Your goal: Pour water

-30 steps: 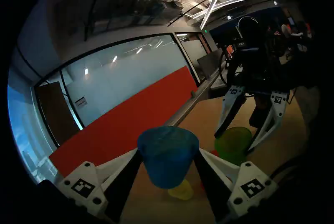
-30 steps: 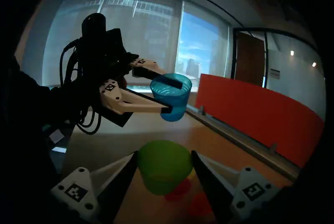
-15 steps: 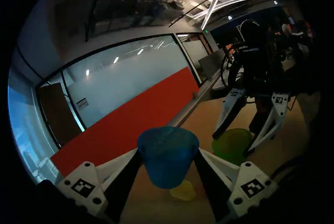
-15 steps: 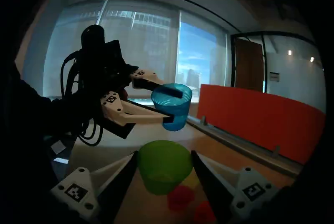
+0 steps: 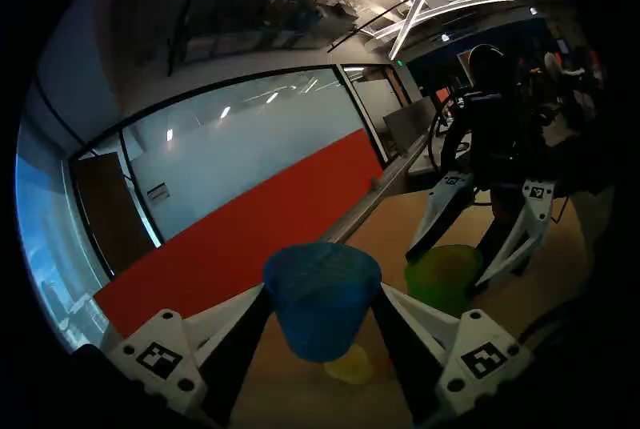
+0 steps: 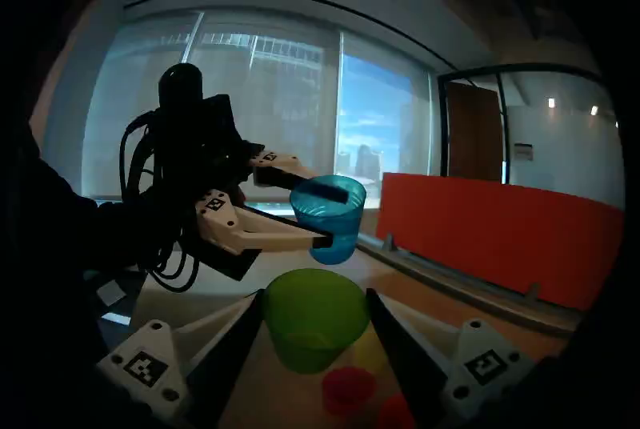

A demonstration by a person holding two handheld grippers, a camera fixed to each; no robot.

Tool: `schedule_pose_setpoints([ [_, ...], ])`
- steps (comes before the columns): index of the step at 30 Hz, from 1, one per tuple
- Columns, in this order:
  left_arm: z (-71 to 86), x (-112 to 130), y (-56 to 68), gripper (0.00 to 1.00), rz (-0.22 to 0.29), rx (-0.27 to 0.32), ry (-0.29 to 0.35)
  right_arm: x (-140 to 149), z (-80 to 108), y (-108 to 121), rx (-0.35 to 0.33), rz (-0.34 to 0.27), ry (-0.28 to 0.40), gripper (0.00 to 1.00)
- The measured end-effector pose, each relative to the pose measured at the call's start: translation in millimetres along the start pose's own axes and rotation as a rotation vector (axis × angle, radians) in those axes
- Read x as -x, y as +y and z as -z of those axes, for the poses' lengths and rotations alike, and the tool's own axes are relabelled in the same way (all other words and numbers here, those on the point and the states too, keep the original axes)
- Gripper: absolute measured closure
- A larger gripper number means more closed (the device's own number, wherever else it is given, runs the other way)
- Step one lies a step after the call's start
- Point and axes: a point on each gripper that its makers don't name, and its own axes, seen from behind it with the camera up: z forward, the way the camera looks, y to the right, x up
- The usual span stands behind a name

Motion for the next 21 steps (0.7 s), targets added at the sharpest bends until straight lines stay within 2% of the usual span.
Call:
schedule_pose_setpoints([
  [21, -0.1, 2.5, -3.7, 0.15, 0.015, -0.003, 0.001, -1.7, -2.5, 3.3, 0.009, 0.002, 0.020, 0.05],
])
